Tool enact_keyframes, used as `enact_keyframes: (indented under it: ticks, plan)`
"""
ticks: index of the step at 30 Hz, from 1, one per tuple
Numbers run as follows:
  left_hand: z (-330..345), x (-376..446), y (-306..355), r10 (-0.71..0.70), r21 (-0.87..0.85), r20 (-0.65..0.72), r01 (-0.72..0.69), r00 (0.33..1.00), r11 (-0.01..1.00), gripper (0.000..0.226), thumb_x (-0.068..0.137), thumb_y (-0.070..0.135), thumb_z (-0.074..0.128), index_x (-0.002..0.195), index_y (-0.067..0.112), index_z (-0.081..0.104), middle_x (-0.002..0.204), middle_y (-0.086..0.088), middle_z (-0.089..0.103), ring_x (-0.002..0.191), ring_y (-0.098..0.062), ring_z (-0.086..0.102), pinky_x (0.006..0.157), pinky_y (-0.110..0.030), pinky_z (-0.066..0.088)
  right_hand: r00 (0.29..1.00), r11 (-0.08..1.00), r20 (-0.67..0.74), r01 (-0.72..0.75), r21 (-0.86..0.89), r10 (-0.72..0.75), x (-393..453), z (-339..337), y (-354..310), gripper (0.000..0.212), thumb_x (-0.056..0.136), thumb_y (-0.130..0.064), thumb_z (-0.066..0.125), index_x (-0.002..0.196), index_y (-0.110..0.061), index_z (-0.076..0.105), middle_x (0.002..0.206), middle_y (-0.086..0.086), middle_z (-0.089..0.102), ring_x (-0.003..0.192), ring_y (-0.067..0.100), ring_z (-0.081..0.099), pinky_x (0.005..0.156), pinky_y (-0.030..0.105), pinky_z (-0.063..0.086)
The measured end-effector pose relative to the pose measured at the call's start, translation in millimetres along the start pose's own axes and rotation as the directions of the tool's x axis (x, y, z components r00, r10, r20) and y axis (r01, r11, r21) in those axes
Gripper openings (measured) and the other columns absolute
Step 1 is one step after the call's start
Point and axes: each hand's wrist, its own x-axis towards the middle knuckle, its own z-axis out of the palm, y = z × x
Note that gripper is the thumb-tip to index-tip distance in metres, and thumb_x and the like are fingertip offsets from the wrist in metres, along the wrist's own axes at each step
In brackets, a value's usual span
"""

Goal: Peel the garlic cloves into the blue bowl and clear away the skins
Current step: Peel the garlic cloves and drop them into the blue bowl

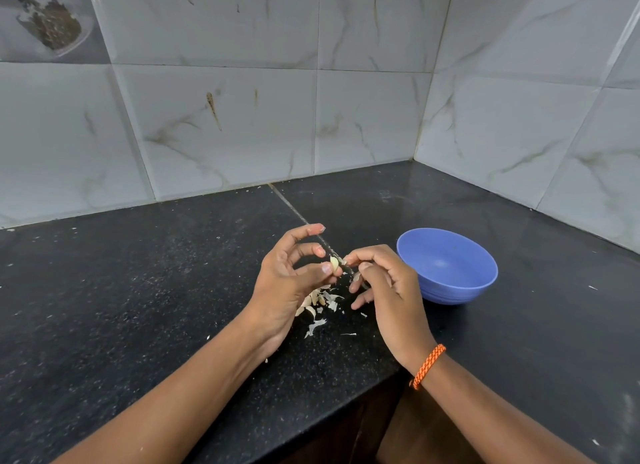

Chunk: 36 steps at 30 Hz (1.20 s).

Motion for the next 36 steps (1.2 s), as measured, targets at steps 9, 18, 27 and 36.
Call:
enact_keyframes:
  ticks: [9,18,27,36]
  plan:
    - [-5,2,2,0.020,0.098,-0.010,-0.019,1.000,0.995,0.057,0.092,-0.009,0.077,0.140,0.019,0.066,0.109,-0.007,0.060,0.087,-0.024,0.077,0.082,-0.036,0.058,0.997,0.981,-0.060,0.046,-0.190,-0.058,3,2,2,0.011,0.096,-0.023,0.078,0.086,-0.019,0.074,0.109,-0.005,0.056,0.092,0.021,0.066,0.065,0.035,0.062]
    - [-9,4,2,0.021,0.084,-0.024,-0.019,0.999,0.996,0.056,0.092,-0.011,0.075,0.139,0.019,0.067,0.108,-0.007,0.061,0.090,-0.029,0.076,0.076,-0.033,0.059,0.998,0.976,0.026,0.066,-0.206,-0.062,3,3,-2,0.011,0.087,-0.019,0.087,0.082,-0.021,0.078,0.114,-0.007,0.053,0.104,0.016,0.062,0.064,0.019,0.053]
    - [-12,6,0,0.028,0.111,-0.046,-0.023,0.999,0.994,0.054,0.092,-0.012,0.074,0.137,0.019,0.069,0.108,-0.007,0.062,0.091,-0.029,0.075,0.078,-0.036,0.056,0.998,0.987,0.043,0.056,-0.150,-0.050,3,3,-1,0.029,0.088,-0.008,0.085,0.105,-0.026,0.071,0.123,-0.006,0.053,0.096,0.015,0.072,0.079,0.028,0.062]
    - [-12,5,-3,0.026,0.171,-0.047,-0.018,0.999,0.985,0.052,0.093,-0.008,0.077,0.135,0.023,0.070,0.111,-0.007,0.060,0.090,-0.028,0.077,0.075,-0.035,0.053,0.996,0.986,-0.009,0.092,-0.141,-0.094,2,2,1,0.025,0.107,-0.008,0.059,0.124,-0.026,0.060,0.126,-0.003,0.057,0.083,0.017,0.079,0.084,0.026,0.058]
